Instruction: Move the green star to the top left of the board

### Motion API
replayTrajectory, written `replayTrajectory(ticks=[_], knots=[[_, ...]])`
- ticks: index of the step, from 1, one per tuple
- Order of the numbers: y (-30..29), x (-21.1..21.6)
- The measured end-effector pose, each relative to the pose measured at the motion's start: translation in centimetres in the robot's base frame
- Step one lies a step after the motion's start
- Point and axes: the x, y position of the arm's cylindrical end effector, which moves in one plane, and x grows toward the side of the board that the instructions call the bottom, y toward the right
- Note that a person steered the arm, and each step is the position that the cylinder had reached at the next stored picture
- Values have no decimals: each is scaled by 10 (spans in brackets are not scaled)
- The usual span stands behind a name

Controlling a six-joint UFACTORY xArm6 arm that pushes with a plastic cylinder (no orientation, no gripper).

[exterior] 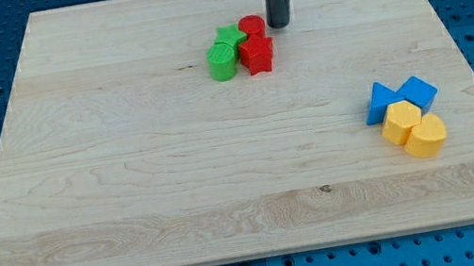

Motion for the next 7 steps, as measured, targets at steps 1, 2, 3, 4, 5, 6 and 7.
replayTrajectory(ticks=[1,2,3,4,5,6,7], knots=[[-2,17],[-22,30],[-51,39],[-62,48],[-67,49],[-68,49],[-92,49]])
